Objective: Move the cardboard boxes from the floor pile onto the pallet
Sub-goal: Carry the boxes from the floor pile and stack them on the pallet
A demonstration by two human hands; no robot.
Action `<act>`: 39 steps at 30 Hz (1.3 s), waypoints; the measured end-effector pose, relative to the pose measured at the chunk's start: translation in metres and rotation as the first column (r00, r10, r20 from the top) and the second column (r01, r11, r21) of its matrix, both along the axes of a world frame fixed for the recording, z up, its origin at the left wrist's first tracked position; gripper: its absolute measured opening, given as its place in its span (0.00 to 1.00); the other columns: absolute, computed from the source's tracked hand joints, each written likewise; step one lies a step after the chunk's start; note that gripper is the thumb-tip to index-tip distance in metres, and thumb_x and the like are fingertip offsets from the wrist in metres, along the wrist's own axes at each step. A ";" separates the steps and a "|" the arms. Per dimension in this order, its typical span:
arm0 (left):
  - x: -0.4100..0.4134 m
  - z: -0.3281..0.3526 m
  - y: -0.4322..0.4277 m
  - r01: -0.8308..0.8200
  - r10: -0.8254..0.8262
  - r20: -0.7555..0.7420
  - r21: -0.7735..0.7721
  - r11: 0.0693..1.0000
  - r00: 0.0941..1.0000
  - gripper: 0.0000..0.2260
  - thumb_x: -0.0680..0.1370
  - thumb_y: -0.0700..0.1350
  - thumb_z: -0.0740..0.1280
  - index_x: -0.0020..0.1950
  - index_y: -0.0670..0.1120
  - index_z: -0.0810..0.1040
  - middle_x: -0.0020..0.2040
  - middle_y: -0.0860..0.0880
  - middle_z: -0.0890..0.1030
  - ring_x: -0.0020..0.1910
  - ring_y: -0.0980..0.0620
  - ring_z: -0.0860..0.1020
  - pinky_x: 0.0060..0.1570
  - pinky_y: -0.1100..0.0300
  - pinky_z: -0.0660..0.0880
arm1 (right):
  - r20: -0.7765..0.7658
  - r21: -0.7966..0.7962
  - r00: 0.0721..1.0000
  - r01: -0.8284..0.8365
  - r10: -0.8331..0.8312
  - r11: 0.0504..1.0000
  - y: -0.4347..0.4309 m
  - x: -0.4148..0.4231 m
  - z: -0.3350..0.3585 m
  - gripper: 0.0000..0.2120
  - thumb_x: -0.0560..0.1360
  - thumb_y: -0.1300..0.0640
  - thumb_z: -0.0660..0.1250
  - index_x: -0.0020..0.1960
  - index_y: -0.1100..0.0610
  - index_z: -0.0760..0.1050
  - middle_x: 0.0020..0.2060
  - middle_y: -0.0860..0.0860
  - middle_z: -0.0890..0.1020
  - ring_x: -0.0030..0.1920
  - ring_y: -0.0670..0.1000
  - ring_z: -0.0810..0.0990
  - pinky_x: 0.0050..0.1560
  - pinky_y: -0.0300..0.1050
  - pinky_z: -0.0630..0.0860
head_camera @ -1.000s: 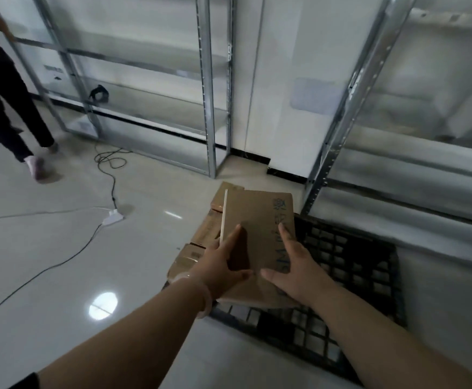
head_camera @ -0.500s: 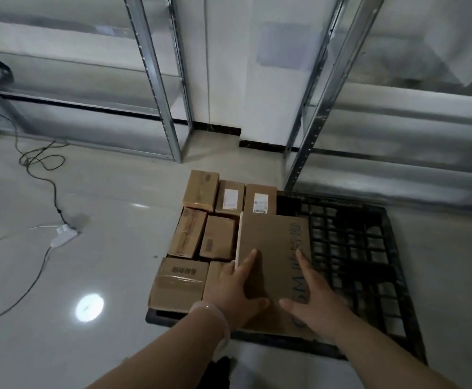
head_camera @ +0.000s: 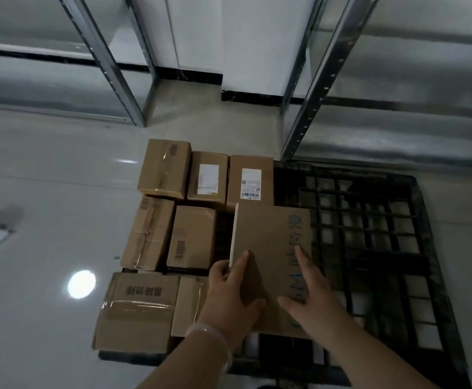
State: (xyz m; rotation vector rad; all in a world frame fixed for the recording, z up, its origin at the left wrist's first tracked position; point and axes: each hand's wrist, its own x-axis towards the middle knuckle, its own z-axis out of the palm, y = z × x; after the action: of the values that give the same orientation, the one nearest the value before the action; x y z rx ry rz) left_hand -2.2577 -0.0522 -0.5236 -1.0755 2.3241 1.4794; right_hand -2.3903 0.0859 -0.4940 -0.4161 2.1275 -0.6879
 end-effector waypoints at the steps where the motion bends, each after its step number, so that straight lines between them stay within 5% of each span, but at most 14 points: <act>1: -0.008 -0.021 -0.003 -0.030 0.030 -0.001 -0.006 1.000 1.000 0.40 0.74 0.52 0.73 0.76 0.67 0.51 0.69 0.62 0.50 0.61 0.58 0.66 0.60 0.72 0.63 | 0.002 -0.002 1.000 -0.005 0.005 1.000 -0.007 -0.009 -0.021 0.47 0.76 0.51 0.72 0.76 0.31 0.39 0.77 0.37 0.50 0.71 0.41 0.58 0.67 0.37 0.58; 7: -0.039 -0.143 -0.028 -0.101 0.103 0.061 -0.034 0.994 0.993 0.38 0.75 0.48 0.72 0.78 0.60 0.54 0.75 0.53 0.50 0.71 0.53 0.62 0.65 0.70 0.57 | 0.050 -0.014 0.997 -0.062 0.062 0.998 -0.047 -0.048 -0.146 0.47 0.76 0.53 0.71 0.77 0.32 0.40 0.77 0.38 0.52 0.74 0.45 0.61 0.73 0.44 0.62; 16: -0.060 -0.236 -0.057 -0.031 0.060 0.184 -0.155 0.987 0.981 0.37 0.77 0.50 0.69 0.80 0.56 0.51 0.77 0.45 0.51 0.75 0.46 0.59 0.73 0.56 0.60 | 0.046 -0.012 0.993 -0.106 0.107 0.994 -0.083 -0.070 -0.252 0.46 0.77 0.57 0.70 0.78 0.35 0.41 0.76 0.41 0.54 0.72 0.47 0.64 0.67 0.41 0.62; 30: -0.057 -0.255 -0.076 0.016 0.008 0.118 -0.204 0.979 0.993 0.35 0.79 0.44 0.64 0.80 0.55 0.48 0.80 0.50 0.49 0.76 0.45 0.57 0.74 0.53 0.60 | 0.002 -0.076 0.997 -0.072 0.072 0.995 -0.092 -0.068 -0.282 0.45 0.78 0.55 0.69 0.78 0.35 0.40 0.76 0.41 0.54 0.63 0.39 0.61 0.61 0.37 0.61; 35: -0.052 -0.245 -0.075 0.078 -0.050 0.164 -0.168 0.983 0.985 0.37 0.79 0.46 0.63 0.80 0.58 0.43 0.80 0.54 0.43 0.77 0.45 0.55 0.74 0.53 0.58 | -0.008 -0.045 0.993 -0.116 0.116 0.992 -0.090 -0.067 -0.279 0.44 0.78 0.53 0.68 0.79 0.38 0.40 0.78 0.43 0.52 0.75 0.46 0.59 0.68 0.40 0.59; 39: -0.016 -0.227 -0.064 0.013 -0.006 0.026 -0.264 0.965 1.000 0.36 0.78 0.49 0.66 0.79 0.60 0.47 0.80 0.58 0.47 0.76 0.55 0.52 0.73 0.55 0.55 | -0.169 0.054 0.973 -0.152 0.159 0.987 -0.078 -0.040 -0.269 0.41 0.78 0.45 0.67 0.79 0.37 0.40 0.79 0.41 0.43 0.78 0.47 0.50 0.72 0.44 0.55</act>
State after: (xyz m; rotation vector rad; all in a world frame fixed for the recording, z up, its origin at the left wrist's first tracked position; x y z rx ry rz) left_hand -2.2738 -0.1163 -0.7508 -1.1339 2.5574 1.1673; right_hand -2.4305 0.0083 -0.7627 -0.6326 2.2390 -0.5335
